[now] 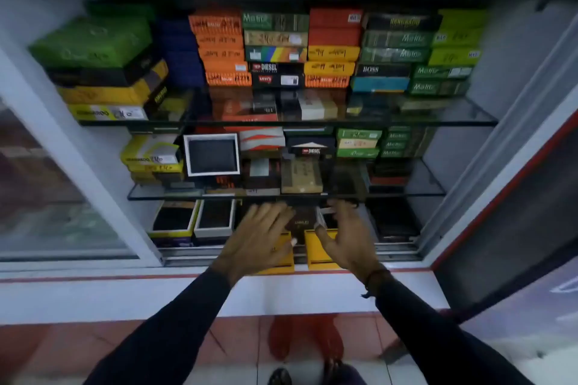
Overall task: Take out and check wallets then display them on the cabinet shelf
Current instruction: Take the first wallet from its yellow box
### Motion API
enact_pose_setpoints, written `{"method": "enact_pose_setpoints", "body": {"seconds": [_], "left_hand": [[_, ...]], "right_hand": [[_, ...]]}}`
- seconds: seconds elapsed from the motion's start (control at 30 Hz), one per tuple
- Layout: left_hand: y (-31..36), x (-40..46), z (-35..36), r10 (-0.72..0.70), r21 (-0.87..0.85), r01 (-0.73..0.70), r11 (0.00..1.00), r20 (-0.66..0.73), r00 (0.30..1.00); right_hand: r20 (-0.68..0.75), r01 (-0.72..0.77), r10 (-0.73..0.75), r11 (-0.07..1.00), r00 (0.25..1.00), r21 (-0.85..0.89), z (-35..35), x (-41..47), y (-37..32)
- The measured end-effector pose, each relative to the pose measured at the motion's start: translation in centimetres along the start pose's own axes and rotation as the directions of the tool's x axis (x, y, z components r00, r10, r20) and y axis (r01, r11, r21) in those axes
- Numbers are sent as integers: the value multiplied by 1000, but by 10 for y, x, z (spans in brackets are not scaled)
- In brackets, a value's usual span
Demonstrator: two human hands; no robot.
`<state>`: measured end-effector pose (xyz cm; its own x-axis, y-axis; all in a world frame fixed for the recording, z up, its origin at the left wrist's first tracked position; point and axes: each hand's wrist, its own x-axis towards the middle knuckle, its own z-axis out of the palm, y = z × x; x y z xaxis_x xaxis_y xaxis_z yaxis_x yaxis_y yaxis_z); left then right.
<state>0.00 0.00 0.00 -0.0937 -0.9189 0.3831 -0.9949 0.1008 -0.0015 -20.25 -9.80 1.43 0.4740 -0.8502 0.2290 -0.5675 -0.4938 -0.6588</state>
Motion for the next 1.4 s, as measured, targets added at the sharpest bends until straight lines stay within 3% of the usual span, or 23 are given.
{"method": "enact_pose_setpoints", "body": {"seconds": [0.07,0.13,0.2,0.27,0.37,0.47,0.57,0.7,0.83,1.0,1.1,1.23,1.33,1.4], "left_hand": [[-1,-4,27,-21,-18,25,1000,219,976],[-3,-11,53,-111,13,116,993,418,902],[-3,-6,71,-162,23,173,985,499,851],[-7,3,82,-173,28,189,982,559,811],[-11,14,92,-160,4,195,981,590,792],[-21,19,89,-112,-143,232,962,570,814],[-34,19,75,-116,-312,324,893,535,837],[-55,14,51,-189,-500,475,724,518,834],[-86,-11,26,-217,-621,577,531,558,801],[-112,-56,23,-264,-681,706,193,657,706],[-107,-66,37,-266,-632,755,175,708,654],[-91,-64,54,-292,-612,761,214,704,648],[-75,-60,68,-249,-583,736,344,699,670],[-67,-60,76,-266,-580,734,354,690,673]], "right_hand": [[183,-301,255,904,950,303,24,0,3],[381,-566,422,672,823,477,48,1,5],[551,-728,478,494,684,475,65,8,4],[643,-798,477,423,600,430,77,16,0],[654,-807,486,453,580,379,93,20,2],[649,-827,521,426,555,366,103,22,7],[579,-810,574,481,580,334,109,23,12],[377,-662,593,746,712,77,115,18,14],[298,-675,615,716,730,177,107,17,15],[308,-659,583,685,752,312,83,21,29],[325,-645,559,700,763,308,79,21,31],[395,-655,544,715,741,245,88,24,25],[409,-533,511,843,756,-68,100,23,17],[372,-414,455,890,809,-190,105,19,11]]}}
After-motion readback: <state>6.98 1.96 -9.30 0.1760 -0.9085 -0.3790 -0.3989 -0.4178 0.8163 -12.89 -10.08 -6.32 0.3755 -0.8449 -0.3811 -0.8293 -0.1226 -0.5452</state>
